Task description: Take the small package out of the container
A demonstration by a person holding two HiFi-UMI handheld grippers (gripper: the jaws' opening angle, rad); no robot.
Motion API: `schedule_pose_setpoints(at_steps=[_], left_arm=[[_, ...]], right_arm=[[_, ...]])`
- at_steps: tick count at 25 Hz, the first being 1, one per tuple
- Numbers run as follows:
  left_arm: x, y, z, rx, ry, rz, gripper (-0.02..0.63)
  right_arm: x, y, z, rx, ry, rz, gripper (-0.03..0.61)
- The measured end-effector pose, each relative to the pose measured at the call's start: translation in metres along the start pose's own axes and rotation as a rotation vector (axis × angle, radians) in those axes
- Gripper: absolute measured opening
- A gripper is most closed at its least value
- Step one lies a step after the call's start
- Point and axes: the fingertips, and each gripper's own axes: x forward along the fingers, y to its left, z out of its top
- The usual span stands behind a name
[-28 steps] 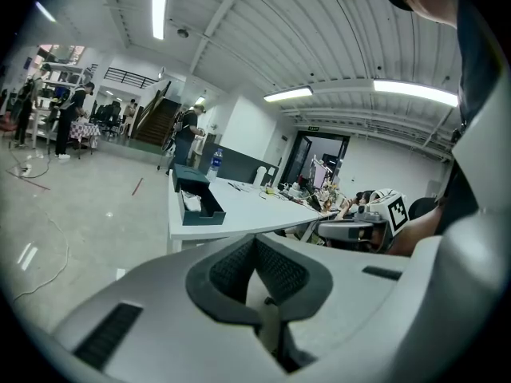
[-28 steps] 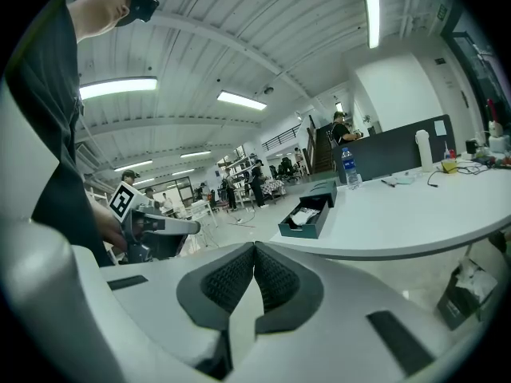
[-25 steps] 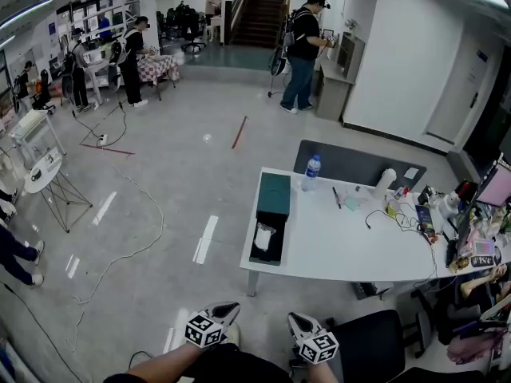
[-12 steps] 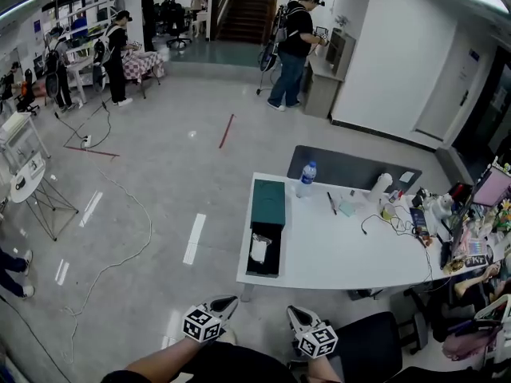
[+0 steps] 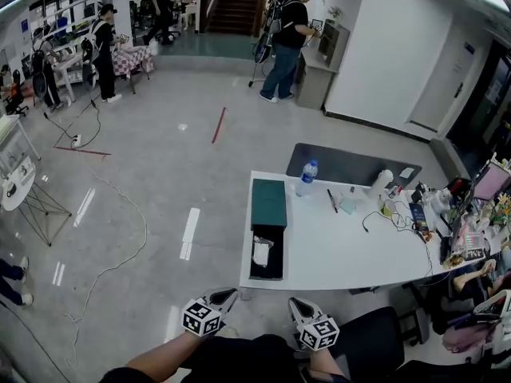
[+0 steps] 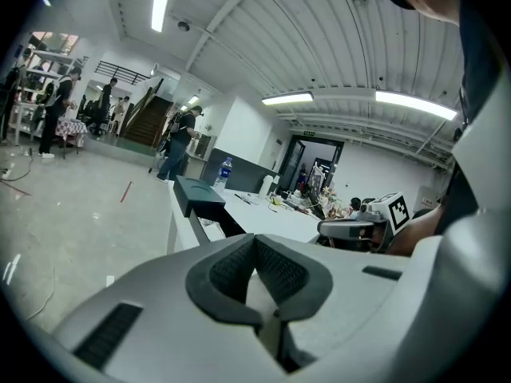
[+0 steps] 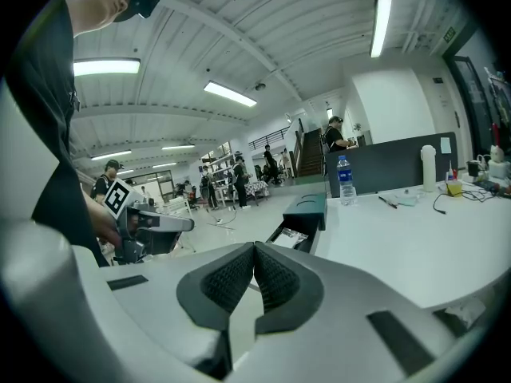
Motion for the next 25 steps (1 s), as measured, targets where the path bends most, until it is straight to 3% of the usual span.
schedule_pose_setpoints(at_steps=[13, 25], left_arm=[[0.016, 0.038, 0.012, -0.042, -0.005, 0.08, 0.008], [0.049, 0.075, 0.036, -0.072, -0.024, 0.203, 0.008]], right_arm=[[0.061, -0.03, 0.023, -0.03, 0.049, 0.085, 0.026], [0.131, -0.069, 0.046, -0.063, 0.108, 0.211, 0.026]])
